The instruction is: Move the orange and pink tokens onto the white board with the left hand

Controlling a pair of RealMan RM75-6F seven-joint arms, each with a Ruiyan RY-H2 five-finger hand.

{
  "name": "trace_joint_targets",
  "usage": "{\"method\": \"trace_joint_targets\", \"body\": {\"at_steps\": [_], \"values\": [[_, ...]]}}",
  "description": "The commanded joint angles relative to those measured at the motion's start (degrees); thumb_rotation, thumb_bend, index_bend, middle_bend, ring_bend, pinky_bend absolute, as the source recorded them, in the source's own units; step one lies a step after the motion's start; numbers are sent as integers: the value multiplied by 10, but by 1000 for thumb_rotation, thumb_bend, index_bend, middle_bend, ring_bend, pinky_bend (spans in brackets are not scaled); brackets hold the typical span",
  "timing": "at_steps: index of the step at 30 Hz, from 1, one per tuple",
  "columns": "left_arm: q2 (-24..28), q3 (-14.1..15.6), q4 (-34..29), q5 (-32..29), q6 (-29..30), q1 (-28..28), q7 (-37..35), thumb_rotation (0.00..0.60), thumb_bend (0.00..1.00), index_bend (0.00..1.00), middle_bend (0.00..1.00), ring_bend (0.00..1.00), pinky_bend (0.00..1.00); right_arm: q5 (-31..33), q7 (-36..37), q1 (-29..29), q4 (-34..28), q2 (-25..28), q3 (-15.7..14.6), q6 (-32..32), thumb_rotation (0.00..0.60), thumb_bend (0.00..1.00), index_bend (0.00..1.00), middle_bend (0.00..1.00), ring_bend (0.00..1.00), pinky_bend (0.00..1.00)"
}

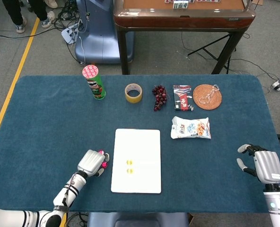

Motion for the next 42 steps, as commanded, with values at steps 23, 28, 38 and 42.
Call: {"method": "trace_joint_targets", "body": {"at_steps": [23,28,38,42], "values": [[-7,-8,21,-5,-11,6,-1,600,342,527,1000,1000,1000,0,-1,1,0,0,0,-1,600,251,469,499,500,611],[-8,-11,21,-6,-14,5,0,600,341,553,1000,1000,1000,0,0,0,-1,0,-1,0,600,251,469,499,500,611],[-2,-20,9,-8,-17,2,-6,600,342,623,1000,1000,1000,0,3,0,1,0,0,1,600,251,469,499,499,611],[5,-29,-1,-7,-16,-3,-3,600,342,625,1000,1000,1000,0,4,0,2,0,0,2,600,251,469,499,500,611]]}}
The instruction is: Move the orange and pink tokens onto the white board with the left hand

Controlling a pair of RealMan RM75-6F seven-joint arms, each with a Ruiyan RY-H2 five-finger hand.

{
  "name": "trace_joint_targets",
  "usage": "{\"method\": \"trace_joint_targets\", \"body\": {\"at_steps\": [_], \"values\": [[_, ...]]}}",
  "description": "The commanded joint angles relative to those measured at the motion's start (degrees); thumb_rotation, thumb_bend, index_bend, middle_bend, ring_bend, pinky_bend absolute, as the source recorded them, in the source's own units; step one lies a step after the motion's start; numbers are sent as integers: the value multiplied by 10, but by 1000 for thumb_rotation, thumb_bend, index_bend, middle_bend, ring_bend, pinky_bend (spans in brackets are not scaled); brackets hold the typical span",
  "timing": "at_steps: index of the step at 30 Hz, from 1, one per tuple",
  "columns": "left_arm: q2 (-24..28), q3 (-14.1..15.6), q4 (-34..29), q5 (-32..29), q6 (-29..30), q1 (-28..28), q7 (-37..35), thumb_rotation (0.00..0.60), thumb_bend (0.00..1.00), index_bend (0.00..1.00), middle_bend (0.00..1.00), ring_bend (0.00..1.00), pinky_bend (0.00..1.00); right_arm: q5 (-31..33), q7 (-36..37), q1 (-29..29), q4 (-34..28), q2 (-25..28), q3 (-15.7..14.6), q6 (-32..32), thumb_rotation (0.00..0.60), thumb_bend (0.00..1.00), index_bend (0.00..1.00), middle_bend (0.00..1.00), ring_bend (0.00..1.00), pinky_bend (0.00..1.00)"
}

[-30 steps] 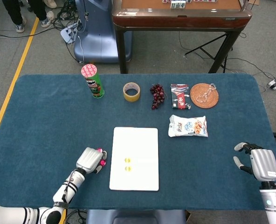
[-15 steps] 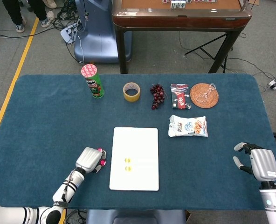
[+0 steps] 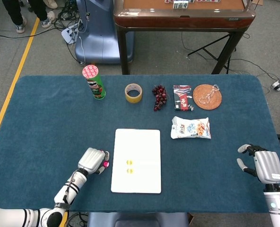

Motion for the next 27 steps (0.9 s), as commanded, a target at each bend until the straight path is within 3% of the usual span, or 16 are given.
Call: {"method": "trace_joint_targets", "body": {"at_steps": [1,16,27], "values": [[5,-8,-7,0,1,-6,3,600,342,625,1000,1000,1000,0,1,0,0,0,0,1,600,251,469,499,500,611],[8,-85,-54,-43,-4,-80,55,600,342,626,1000,1000,1000,1,12,-1,10,-3,0,1,600,250,469,499,499,611],[-38,-122,-18,-105,-18,-155,95,600,342,624,1000,1000,1000,1,20,-5,17,-5,-2,4,600,251,469,499,500,611]]}}
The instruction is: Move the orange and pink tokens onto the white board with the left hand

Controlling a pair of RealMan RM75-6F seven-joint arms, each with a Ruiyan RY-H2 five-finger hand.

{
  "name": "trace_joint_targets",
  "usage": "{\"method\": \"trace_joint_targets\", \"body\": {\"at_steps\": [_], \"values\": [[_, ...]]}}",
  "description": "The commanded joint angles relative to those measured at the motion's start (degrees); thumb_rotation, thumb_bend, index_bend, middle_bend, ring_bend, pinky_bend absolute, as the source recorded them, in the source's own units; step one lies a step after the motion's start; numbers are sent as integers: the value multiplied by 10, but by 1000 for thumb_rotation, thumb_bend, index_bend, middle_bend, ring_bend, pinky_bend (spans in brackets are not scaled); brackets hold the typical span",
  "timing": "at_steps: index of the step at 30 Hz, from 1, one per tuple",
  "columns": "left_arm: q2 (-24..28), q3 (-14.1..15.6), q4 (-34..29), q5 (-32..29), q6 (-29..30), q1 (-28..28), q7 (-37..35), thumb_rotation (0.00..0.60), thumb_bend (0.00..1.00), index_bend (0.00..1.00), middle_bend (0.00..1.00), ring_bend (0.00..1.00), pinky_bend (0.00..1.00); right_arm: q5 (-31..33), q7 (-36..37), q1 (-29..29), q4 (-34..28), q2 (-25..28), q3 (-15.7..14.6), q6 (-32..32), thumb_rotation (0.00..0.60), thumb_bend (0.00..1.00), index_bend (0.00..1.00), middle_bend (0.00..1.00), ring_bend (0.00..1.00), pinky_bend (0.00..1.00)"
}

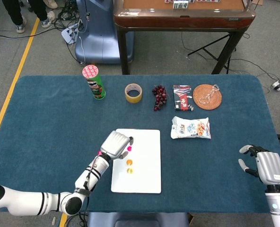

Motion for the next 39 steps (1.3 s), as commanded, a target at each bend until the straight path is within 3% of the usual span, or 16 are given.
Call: {"method": "trace_joint_targets", "body": {"at_steps": [1,15,21,26,29,33,39], "values": [[-15,-10,20,-21,-8,-23,10,600,342,623,1000,1000,1000,0,2,-1,1,0,-1,0,600,251,469,499,500,611],[-73,-27,147,-56,-51,-83,-23,600,342,604,1000,1000,1000,6,18,-5,18,-6,-2,-5,600,251,470,499,499,611],[-84,-26,171,-61,-55,-100,-26,600,342,518,1000,1000,1000,3,21,-3,22,-9,-2,-6,600,251,470,499,499,611],[-83,-20,167,-61,-44,-102,-25,600,340,327,1000,1000,1000,2,23,-2,23,-9,-2,-6,600,251,469,499,499,611],[-77,-14,157,-64,-34,-101,-19,600,324,262,1000,1000,1000,0,23,-2,22,-9,-1,-5,600,251,469,499,499,611],[-61,-4,130,-62,-19,-89,-23,600,304,248,1000,1000,1000,-1,21,0,20,-8,0,-5,600,251,469,499,500,611],[-18,26,65,-53,1,-56,-36,600,305,369,1000,1000,1000,-4,16,2,11,-3,2,-2,600,251,469,499,499,611]]}}
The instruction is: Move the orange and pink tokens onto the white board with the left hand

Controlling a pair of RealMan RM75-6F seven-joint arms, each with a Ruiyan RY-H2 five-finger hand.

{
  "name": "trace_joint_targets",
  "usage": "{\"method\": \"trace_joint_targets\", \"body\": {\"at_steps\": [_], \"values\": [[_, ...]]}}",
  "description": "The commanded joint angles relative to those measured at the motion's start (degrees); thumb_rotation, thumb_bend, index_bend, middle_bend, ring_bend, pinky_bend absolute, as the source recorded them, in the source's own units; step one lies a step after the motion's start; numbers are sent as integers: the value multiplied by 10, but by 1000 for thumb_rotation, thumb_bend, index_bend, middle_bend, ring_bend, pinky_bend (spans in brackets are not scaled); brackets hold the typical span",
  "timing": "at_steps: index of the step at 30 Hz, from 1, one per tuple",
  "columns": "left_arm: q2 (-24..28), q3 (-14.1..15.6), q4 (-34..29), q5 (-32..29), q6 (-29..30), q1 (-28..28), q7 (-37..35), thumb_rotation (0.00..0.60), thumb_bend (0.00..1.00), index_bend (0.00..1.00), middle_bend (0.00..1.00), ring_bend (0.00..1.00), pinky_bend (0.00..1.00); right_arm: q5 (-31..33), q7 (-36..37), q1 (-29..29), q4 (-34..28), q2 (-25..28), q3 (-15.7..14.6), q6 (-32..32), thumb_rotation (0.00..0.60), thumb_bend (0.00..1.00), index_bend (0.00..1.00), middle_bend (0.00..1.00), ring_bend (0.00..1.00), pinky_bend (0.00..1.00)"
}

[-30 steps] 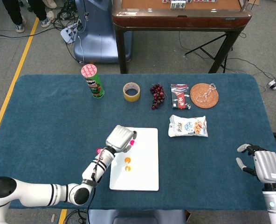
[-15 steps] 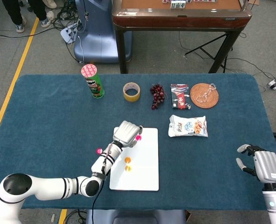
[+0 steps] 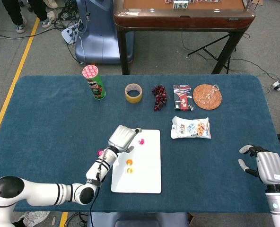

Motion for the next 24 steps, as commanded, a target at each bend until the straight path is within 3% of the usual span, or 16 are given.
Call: {"method": "trace_joint_targets", "body": {"at_steps": [1,11,24], "values": [[32,25,-39,13,17,23,-7,600,304,388,1000,1000,1000,-1,-4,1,-4,3,1,1,600,251,469,499,500,611],[82,84,-81,60,44,81,-39,600,305,421,1000,1000,1000,-1,-20,6,-21,9,3,-3,600,250,469,499,499,611],[79,106,-55,84,42,126,-81,600,305,412,1000,1000,1000,-1,-35,11,-34,11,3,-8,600,251,469,499,499,611]]}}
